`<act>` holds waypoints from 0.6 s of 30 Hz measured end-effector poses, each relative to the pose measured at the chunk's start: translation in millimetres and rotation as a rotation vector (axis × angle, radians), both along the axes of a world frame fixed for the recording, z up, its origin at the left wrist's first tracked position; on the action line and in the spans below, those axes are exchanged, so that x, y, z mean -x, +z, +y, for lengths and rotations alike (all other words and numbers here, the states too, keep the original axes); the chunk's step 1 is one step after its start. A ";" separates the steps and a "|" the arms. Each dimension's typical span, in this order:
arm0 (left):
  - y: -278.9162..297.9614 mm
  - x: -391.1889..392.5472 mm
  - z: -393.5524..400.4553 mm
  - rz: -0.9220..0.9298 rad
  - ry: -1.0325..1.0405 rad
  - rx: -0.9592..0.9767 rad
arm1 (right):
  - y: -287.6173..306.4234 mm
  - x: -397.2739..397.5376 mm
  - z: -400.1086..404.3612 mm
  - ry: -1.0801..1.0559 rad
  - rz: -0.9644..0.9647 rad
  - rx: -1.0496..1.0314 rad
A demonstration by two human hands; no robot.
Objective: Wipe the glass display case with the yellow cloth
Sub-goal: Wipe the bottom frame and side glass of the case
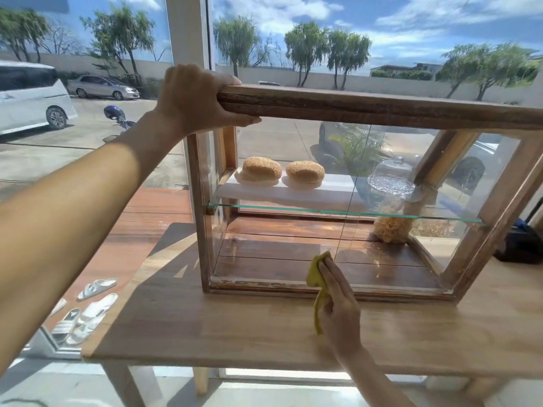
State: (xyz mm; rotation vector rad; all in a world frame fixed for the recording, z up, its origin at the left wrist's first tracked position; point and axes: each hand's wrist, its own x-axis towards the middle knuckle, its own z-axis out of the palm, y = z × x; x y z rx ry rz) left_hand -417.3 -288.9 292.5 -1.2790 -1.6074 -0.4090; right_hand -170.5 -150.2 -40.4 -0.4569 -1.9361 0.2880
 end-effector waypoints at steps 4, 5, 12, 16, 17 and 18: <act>-0.8 1.4 0.5 0.005 -0.003 0.000 | -12.6 11.6 -5.7 -0.126 -0.061 0.093; -1.3 2.9 0.8 0.006 -0.006 -0.002 | -14.6 15.9 -8.0 -0.147 -0.111 0.120; -0.4 10.6 4.4 -0.014 -0.036 0.039 | -24.8 47.4 -39.1 -0.333 -0.313 0.405; -1.4 14.5 3.1 -0.003 -0.043 0.037 | -20.5 62.6 -54.7 -0.449 -0.279 0.568; -2.4 13.6 3.1 0.003 -0.047 0.036 | -19.7 63.1 -55.6 -0.465 -0.274 0.585; -5.0 11.5 3.5 0.000 -0.054 0.031 | -19.4 62.1 -56.1 -0.465 -0.269 0.620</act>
